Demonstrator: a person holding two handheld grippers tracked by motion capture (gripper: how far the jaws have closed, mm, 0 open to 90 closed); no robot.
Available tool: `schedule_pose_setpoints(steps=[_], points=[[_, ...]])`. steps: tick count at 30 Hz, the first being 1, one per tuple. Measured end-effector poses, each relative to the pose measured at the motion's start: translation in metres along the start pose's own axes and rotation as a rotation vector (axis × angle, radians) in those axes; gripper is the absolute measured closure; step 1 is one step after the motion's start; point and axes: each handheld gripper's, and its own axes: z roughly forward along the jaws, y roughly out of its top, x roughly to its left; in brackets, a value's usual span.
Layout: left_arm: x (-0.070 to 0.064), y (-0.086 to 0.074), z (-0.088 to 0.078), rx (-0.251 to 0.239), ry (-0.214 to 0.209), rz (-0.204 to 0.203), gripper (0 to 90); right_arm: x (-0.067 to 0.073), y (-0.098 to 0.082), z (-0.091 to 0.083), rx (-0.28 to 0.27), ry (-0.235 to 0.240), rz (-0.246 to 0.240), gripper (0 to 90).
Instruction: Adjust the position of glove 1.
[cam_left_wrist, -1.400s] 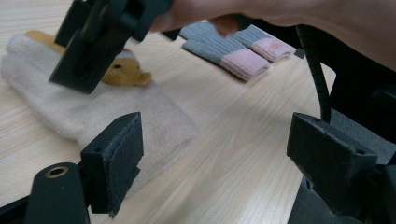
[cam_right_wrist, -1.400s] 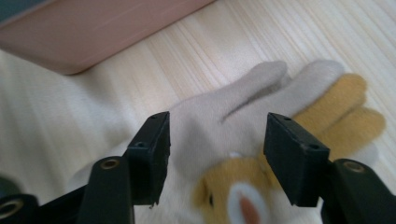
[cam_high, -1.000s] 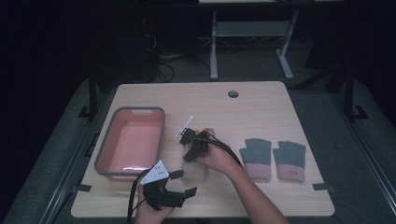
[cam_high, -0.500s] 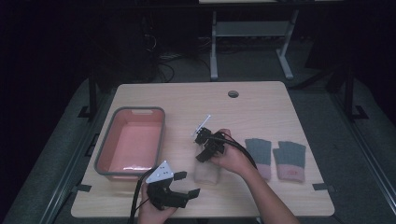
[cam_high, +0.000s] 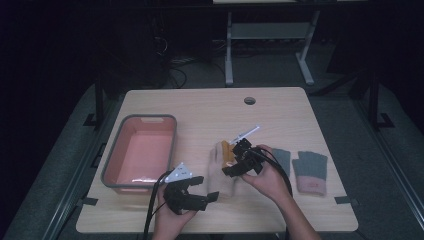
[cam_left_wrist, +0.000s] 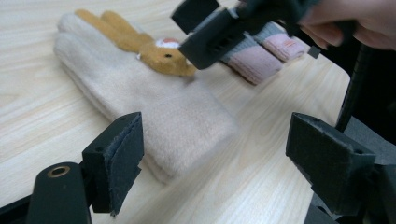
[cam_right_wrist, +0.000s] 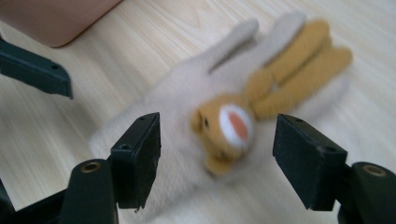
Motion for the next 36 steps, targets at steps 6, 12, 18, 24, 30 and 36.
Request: schedule_pose_setpoints(steps=[6,12,18,24,30,36], points=[[0.012,0.007,0.016,0.088,0.011,-0.082,25.3,-0.005,-0.021,0.002,-0.026,0.023,0.101,30.7],[0.027,0.015,0.025,0.145,-0.01,-0.188,31.5,-0.013,-0.037,0.008,-0.071,0.085,0.218,30.8],[0.032,0.021,0.038,0.187,0.034,-0.211,39.4,-0.019,-0.051,0.015,-0.127,0.134,0.334,34.4],[0.039,0.021,0.043,0.203,0.053,-0.248,46.0,-0.023,-0.057,0.023,-0.136,0.164,0.389,39.2],[0.043,0.021,0.048,0.236,0.06,-0.262,51.8,-0.022,-0.058,0.03,-0.137,0.172,0.41,41.9],[0.047,0.021,0.052,0.257,0.029,-0.288,52.0,-0.021,-0.061,0.034,-0.152,0.202,0.463,49.1]])
